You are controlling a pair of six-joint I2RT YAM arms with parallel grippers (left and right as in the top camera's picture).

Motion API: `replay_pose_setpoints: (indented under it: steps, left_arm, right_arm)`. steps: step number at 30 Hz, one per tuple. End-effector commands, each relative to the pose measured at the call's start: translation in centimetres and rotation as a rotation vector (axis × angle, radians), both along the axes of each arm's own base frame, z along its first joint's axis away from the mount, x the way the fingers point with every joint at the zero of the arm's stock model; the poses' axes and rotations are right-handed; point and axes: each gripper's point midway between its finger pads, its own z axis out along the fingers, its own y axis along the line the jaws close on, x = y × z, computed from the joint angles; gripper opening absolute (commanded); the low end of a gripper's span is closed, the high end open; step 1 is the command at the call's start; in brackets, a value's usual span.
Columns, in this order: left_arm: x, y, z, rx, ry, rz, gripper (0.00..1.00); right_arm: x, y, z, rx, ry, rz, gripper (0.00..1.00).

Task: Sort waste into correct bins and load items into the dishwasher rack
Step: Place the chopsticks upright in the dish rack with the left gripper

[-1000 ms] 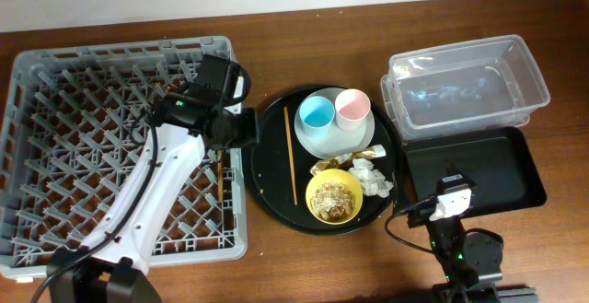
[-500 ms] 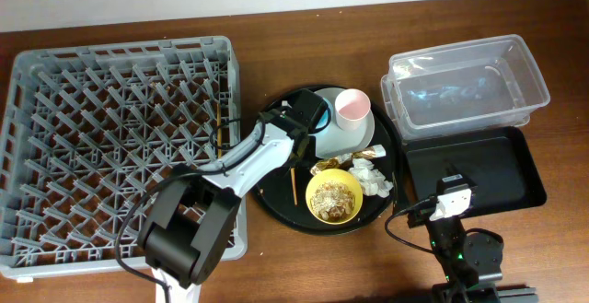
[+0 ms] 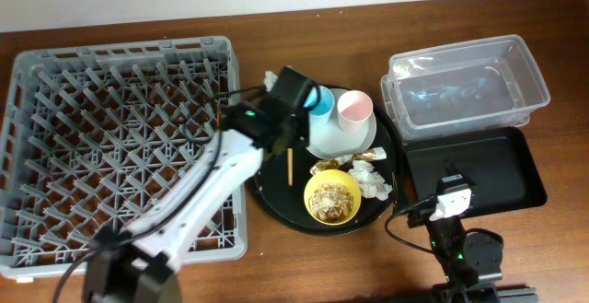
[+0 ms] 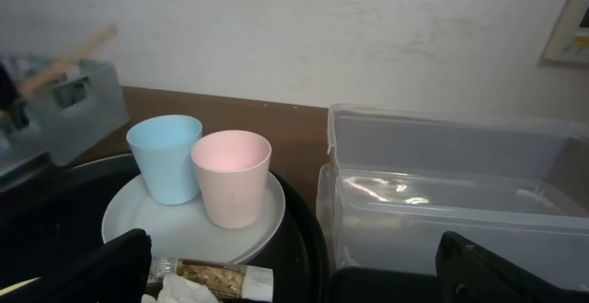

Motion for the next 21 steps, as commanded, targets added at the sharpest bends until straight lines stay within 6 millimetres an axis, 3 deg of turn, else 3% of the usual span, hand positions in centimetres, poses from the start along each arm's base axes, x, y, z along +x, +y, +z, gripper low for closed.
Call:
replay_pose_setpoints:
  steps: [1,3,5,12,18,21]
  left_arm:
    - [0.8,6.9,0.9,0.138,0.001,0.144,0.01]
    - [-0.4,11.8,-0.3,0.251,0.11,0.141,0.0]
    - [-0.9,13.4,-0.6,0.279,0.156,0.131,0.0]
    - [-1.2,13.7,-1.0,0.292,0.174,0.105,0.01]
    - [-1.0,13.7,-3.6,0.266,0.16,0.163,0.01]
    - [-1.1,13.8,-4.5,0.266,0.158,0.176,0.12]
  right_arm:
    - [0.0,-0.2,-0.2,0.005,0.004,-0.011,0.99]
    - [0.0,-0.2,-0.2,0.005,0.004,-0.011,0.99]
    - [0.0,-0.2,-0.2,0.005,0.004,-0.011,0.99]
    - [0.0,-0.2,-0.2,0.005,0.004,-0.011,0.99]
    - [0.0,-0.2,-0.2,0.005,0.004,-0.011,0.99]
    - [0.0,-0.2,-0.2,0.005,0.004,-0.011,0.99]
